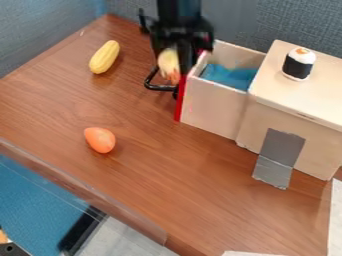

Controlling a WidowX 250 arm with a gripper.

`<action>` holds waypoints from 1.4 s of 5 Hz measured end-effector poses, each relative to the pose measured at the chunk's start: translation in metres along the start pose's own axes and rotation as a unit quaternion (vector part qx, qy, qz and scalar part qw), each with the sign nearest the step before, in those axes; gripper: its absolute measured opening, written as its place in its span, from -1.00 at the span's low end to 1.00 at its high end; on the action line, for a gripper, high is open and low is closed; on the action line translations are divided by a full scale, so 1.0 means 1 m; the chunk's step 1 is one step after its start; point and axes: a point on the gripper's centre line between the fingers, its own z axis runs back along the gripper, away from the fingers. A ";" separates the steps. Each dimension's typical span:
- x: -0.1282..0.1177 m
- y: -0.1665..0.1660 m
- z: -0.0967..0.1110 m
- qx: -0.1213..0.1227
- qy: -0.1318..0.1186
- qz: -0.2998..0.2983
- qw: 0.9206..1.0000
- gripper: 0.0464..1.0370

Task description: Take the yellow duck and put to the left side of the table

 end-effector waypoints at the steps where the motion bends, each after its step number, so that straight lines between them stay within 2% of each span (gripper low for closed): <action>1: 0.001 0.054 0.005 0.022 -0.009 0.042 0.999 -0.24; 2: -0.006 0.101 -0.013 0.040 0.000 0.051 0.998 -0.24; 3: -0.011 0.132 -0.034 0.042 0.010 0.063 0.997 -0.24; 4: -0.014 0.145 -0.040 0.047 0.009 0.067 0.997 -0.21; 5: -0.022 0.155 -0.044 0.074 0.013 0.068 0.995 -0.04; 6: -0.030 0.171 -0.045 0.089 0.012 0.081 0.993 0.58; 7: -0.035 0.177 -0.043 0.080 0.013 0.094 0.992 0.94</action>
